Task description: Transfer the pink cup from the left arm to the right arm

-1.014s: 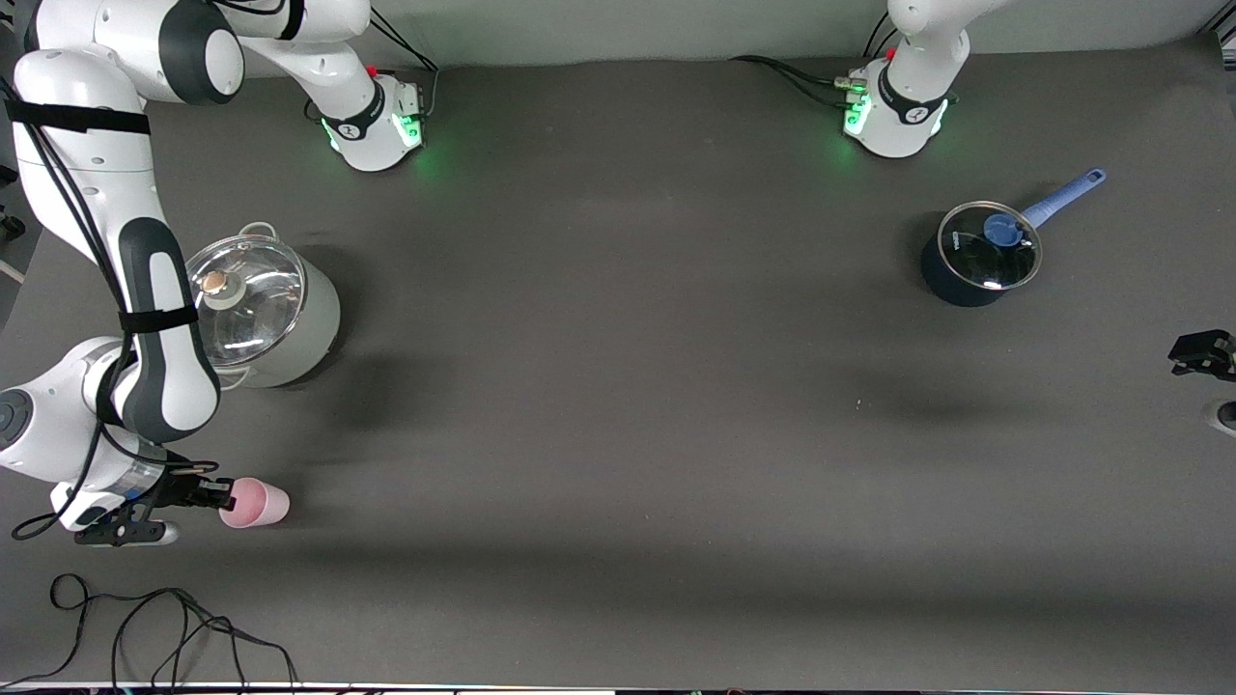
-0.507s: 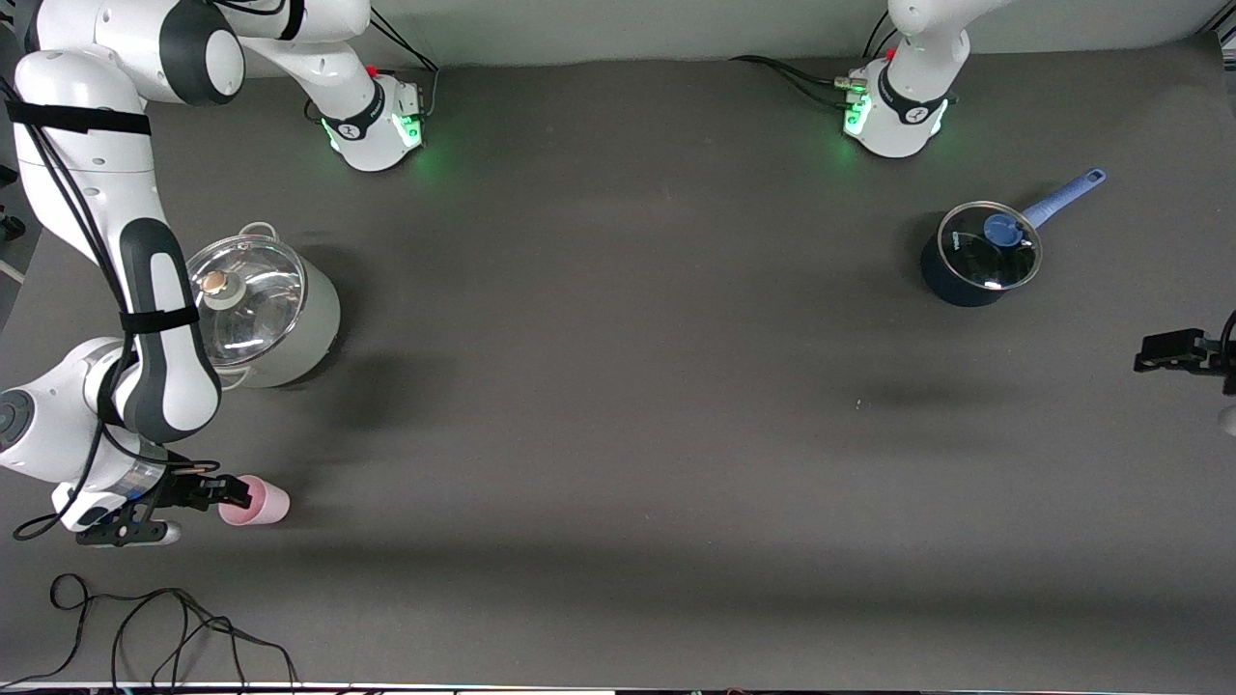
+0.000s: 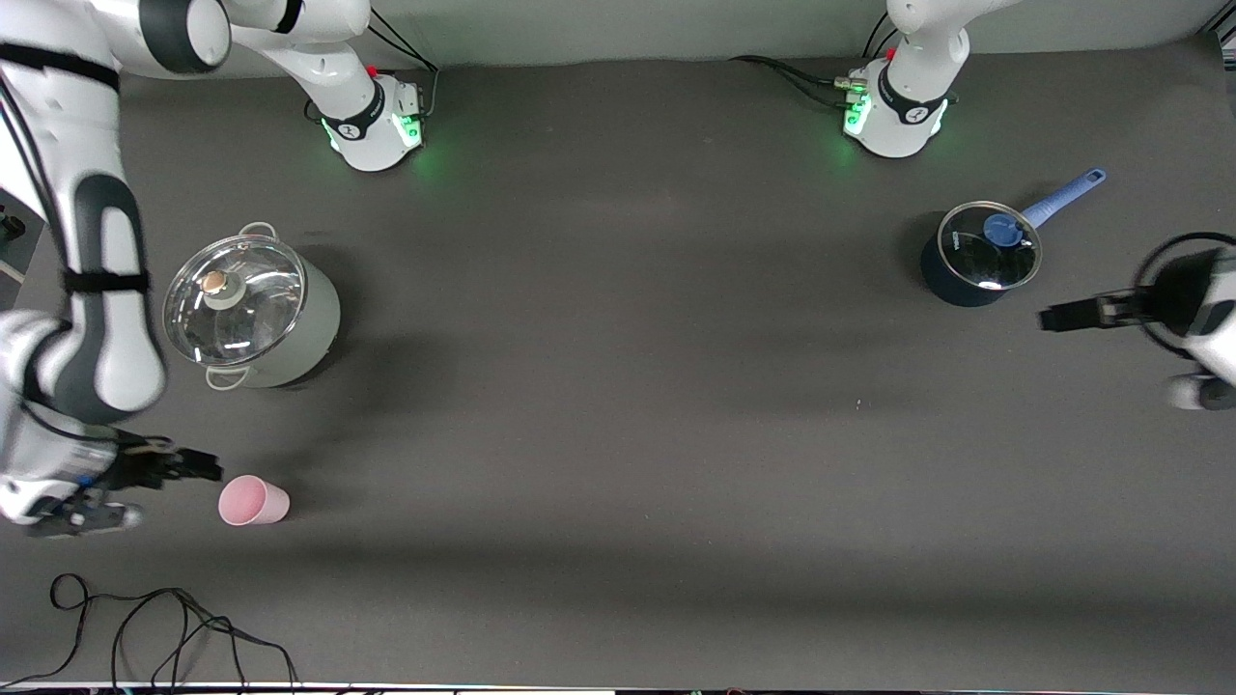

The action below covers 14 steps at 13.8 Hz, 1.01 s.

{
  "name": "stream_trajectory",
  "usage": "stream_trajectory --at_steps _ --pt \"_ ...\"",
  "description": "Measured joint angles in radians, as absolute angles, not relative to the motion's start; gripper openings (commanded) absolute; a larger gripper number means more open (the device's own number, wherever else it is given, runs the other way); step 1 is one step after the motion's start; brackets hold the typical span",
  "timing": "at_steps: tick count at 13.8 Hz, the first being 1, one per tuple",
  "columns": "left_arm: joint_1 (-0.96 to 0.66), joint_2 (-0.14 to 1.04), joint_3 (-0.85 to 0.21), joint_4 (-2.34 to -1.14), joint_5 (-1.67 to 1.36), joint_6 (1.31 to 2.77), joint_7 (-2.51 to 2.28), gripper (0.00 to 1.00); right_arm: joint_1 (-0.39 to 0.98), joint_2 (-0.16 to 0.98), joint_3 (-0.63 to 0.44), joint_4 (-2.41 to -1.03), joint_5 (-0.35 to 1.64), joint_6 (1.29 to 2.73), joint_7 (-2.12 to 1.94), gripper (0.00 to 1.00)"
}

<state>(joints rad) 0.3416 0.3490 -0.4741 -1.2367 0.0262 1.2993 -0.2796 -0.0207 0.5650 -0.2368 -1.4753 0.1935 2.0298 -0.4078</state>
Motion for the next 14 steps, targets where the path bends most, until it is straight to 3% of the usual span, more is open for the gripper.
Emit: stream_trajectory --at_steps 5,9,14 --pt "0.333 0.349 -0.471 -1.25 0.071 1.304 -0.224 1.0 0.001 0.334 -0.235 -1.439 0.099 1.699 -0.378 0.99" --pt "0.335 0.342 -0.442 -1.253 0.089 1.321 -0.126 1.0 0.038 0.217 -0.232 -1.446 0.089 1.606 -0.284 1.0" --pt "0.155 0.233 -0.201 -1.385 0.065 1.465 -0.011 1.0 0.096 0.172 -0.23 -1.492 0.055 1.585 -0.206 1.0"
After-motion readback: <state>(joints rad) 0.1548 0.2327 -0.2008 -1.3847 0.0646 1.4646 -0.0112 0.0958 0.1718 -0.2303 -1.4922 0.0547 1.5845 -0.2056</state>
